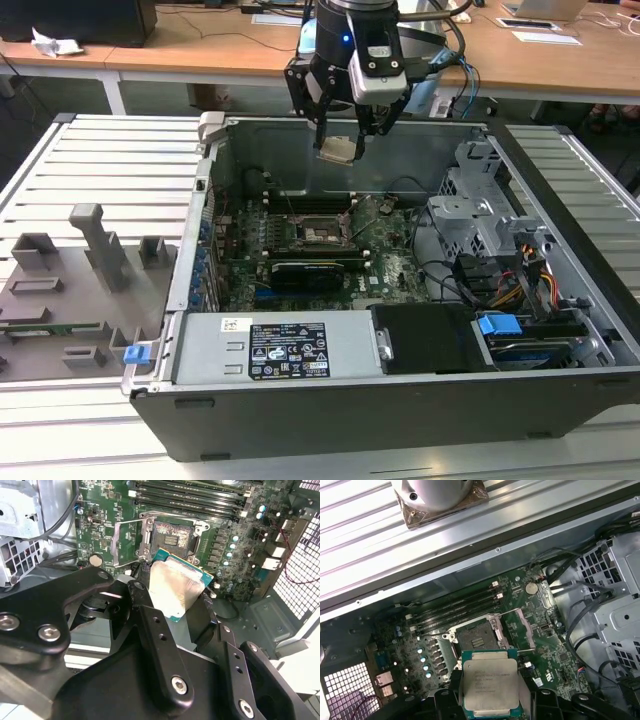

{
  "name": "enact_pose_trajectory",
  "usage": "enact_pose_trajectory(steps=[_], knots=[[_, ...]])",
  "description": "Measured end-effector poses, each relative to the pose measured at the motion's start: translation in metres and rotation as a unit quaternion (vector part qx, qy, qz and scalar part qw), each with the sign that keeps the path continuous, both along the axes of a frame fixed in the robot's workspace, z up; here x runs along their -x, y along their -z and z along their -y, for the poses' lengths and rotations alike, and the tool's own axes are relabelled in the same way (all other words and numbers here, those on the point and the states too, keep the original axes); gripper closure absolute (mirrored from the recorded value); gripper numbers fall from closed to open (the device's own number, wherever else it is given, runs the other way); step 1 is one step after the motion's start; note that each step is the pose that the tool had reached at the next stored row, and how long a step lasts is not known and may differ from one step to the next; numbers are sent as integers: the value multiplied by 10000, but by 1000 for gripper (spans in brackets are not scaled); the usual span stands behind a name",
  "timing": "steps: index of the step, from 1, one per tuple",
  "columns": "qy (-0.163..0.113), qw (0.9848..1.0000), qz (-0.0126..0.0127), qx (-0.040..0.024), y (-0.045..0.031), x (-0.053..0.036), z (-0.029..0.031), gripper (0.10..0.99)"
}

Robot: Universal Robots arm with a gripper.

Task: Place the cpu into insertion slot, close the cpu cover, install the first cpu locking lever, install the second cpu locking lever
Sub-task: 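Place the cpu into insertion slot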

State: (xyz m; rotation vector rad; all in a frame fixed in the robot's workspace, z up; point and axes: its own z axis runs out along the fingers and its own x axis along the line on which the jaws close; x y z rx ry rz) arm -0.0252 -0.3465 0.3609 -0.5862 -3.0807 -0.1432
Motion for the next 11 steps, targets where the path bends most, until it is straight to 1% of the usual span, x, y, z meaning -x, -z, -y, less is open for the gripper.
enact_pose_trajectory(steps=[11], knots=[[192, 9998, 0, 0, 2, 0, 0, 553]])
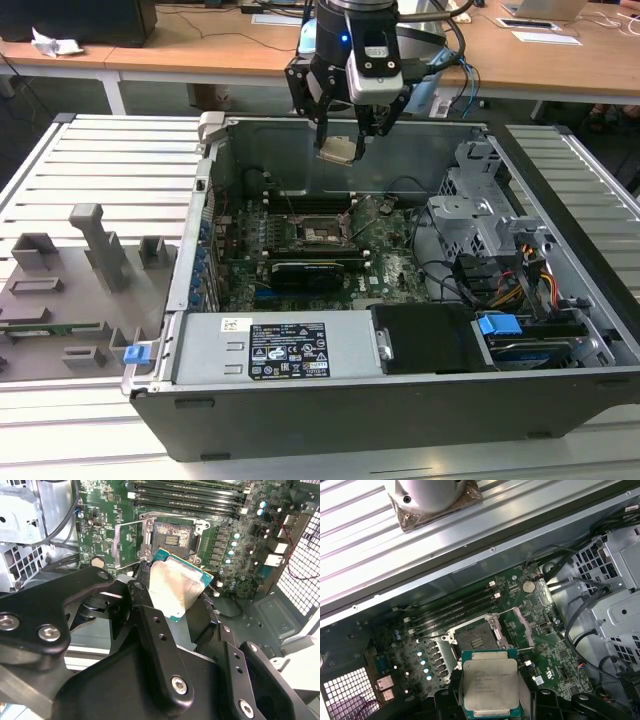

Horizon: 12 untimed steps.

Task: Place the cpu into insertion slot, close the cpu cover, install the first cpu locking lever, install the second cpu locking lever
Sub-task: 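Place the cpu into insertion slot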

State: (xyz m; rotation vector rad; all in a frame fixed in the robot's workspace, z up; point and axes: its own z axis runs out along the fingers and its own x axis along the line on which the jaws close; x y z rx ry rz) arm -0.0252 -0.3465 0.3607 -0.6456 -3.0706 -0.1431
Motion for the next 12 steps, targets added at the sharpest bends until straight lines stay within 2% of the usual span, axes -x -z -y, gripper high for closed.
enact_pose_trajectory(steps=[12], knots=[[177, 9998, 0, 0, 2, 0, 0, 553]])
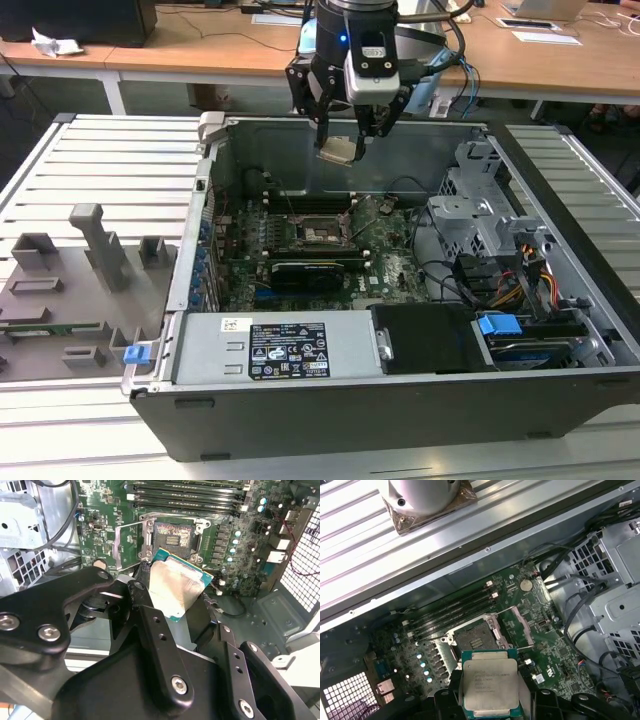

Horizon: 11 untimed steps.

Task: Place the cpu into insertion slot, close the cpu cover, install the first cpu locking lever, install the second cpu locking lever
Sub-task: 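Place the cpu into insertion slot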

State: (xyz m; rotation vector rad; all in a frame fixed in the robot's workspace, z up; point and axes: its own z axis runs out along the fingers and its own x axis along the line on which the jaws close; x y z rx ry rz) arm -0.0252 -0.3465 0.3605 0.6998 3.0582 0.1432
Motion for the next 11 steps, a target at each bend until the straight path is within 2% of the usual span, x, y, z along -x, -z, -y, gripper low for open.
enact_pose_trajectory(steps=[11], knots=[[159, 9999, 0, 0, 4, 0, 0, 553]])
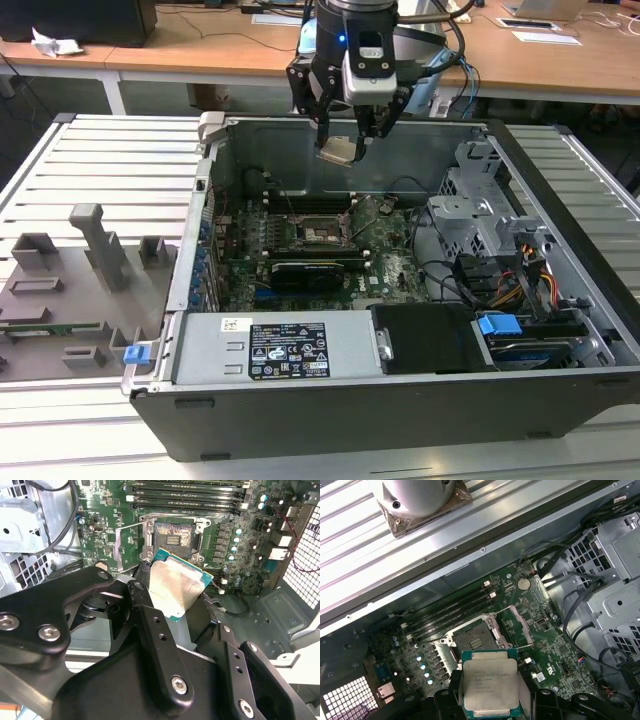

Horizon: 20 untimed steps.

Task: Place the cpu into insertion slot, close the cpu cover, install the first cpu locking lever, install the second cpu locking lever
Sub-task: 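Place the cpu into insertion slot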

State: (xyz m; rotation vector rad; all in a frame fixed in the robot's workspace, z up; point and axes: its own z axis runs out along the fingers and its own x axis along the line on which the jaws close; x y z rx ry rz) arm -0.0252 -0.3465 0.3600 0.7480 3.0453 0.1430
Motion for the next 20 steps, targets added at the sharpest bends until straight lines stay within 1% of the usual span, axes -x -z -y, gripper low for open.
enact_pose_trajectory(steps=[20], knots=[[271, 9996, 0, 0, 8, 0, 0, 553]])
